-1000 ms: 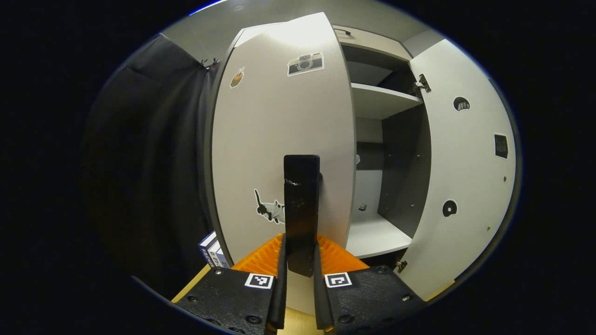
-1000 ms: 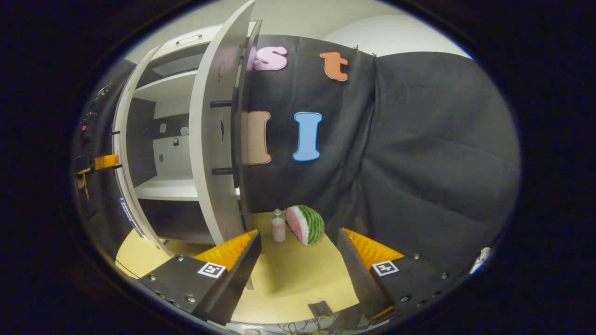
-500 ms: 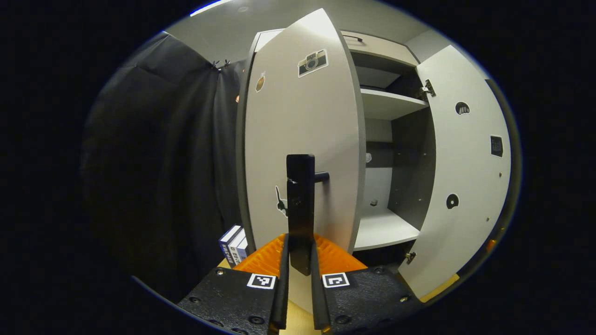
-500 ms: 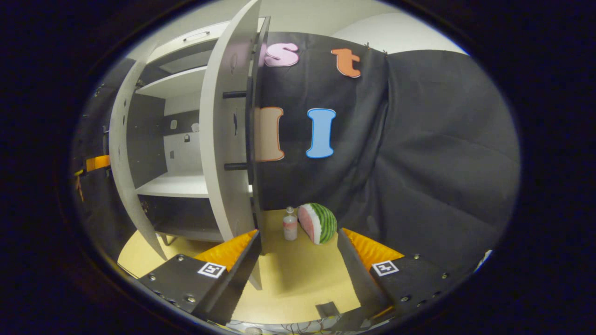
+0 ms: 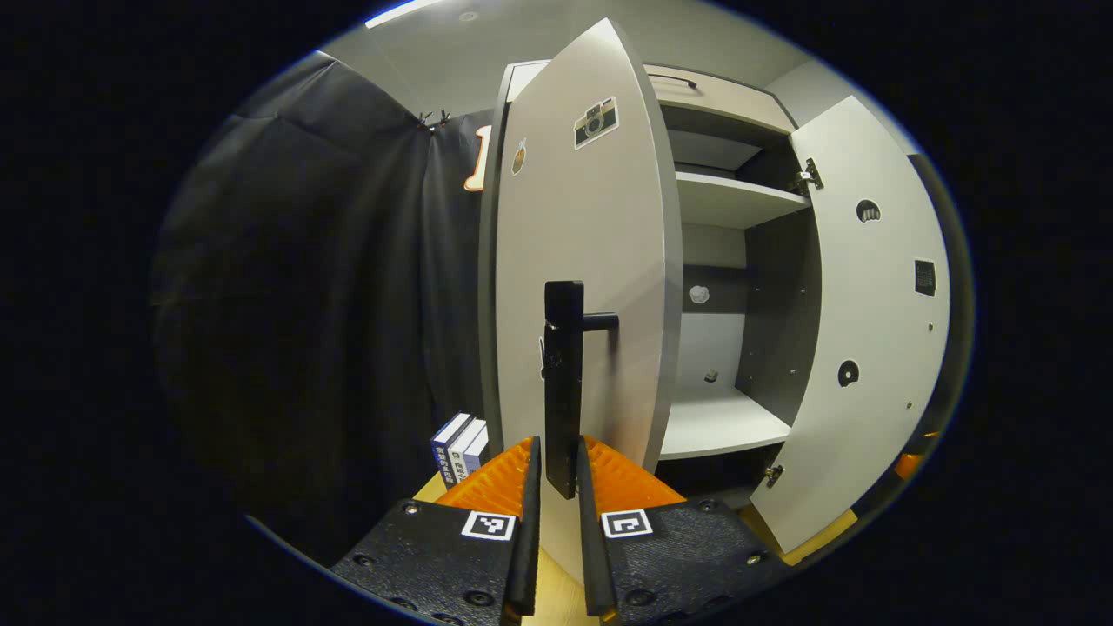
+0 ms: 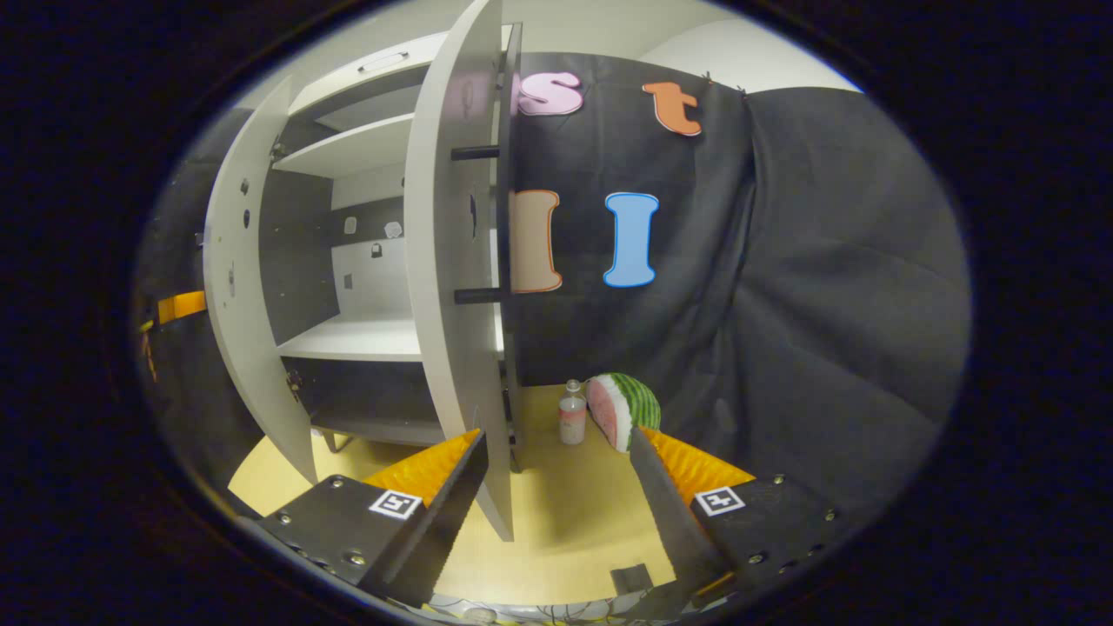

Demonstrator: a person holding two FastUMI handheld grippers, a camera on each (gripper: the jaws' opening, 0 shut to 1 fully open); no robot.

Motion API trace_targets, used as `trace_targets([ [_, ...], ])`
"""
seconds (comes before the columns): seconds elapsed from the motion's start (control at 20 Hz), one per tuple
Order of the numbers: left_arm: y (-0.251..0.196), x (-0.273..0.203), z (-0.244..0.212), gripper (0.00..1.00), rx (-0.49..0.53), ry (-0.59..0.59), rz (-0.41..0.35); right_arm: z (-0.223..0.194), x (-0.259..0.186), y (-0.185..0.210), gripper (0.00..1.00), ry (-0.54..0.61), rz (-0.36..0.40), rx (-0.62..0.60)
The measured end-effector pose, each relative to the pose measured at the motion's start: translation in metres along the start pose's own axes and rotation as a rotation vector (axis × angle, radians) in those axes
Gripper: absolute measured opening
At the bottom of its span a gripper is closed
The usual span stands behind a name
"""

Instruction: Open the right door of the double-door shoe cabinet with the right hand, and open the left door with the left hand.

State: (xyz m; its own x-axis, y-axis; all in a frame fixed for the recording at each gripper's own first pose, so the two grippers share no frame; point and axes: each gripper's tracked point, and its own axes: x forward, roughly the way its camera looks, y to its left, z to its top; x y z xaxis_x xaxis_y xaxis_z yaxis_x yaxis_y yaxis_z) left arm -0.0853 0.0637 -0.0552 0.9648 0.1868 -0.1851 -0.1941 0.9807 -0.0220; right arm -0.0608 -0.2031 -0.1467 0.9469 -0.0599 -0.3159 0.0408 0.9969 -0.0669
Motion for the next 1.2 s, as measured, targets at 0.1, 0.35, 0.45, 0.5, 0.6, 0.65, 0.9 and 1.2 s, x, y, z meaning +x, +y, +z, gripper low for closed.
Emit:
trace_targets([
  [0.1, 0.009, -0.003, 0.001, 0.22, 0.013, -0.005, 0.036, -0.002, 0.001, -0.002, 0.98, 0.003, 0.005, -0.004],
  [0.35, 0.046, -0.011, 0.001, 0.20, 0.060, 0.006, 0.128, -0.007, 0.006, -0.002, 0.99, 0.017, 0.026, 0.026],
  [0.45, 0.065, -0.014, -0.001, 0.13, 0.119, 0.013, 0.178, -0.008, 0.009, 0.004, 0.98, 0.022, 0.041, 0.041],
  [0.5, 0.073, -0.016, -0.001, 0.12, 0.142, 0.017, 0.202, -0.008, 0.010, 0.007, 0.99, 0.024, 0.049, 0.045],
  [0.6, 0.089, -0.014, -0.002, 0.10, 0.154, 0.014, 0.242, -0.008, 0.012, 0.015, 0.98, 0.022, 0.064, 0.046],
  [0.65, 0.098, -0.015, 0.000, 0.07, 0.140, 0.010, 0.256, -0.008, 0.012, 0.018, 0.98, 0.021, 0.071, 0.041],
  [0.9, 0.135, -0.017, 0.001, 0.00, 0.064, -0.002, 0.307, -0.007, 0.012, 0.028, 0.98, 0.014, 0.086, 0.017],
  [1.2, 0.135, -0.020, 0.003, 0.00, 0.100, -0.017, 0.278, -0.005, 0.011, 0.030, 0.98, 0.009, 0.089, 0.012],
])
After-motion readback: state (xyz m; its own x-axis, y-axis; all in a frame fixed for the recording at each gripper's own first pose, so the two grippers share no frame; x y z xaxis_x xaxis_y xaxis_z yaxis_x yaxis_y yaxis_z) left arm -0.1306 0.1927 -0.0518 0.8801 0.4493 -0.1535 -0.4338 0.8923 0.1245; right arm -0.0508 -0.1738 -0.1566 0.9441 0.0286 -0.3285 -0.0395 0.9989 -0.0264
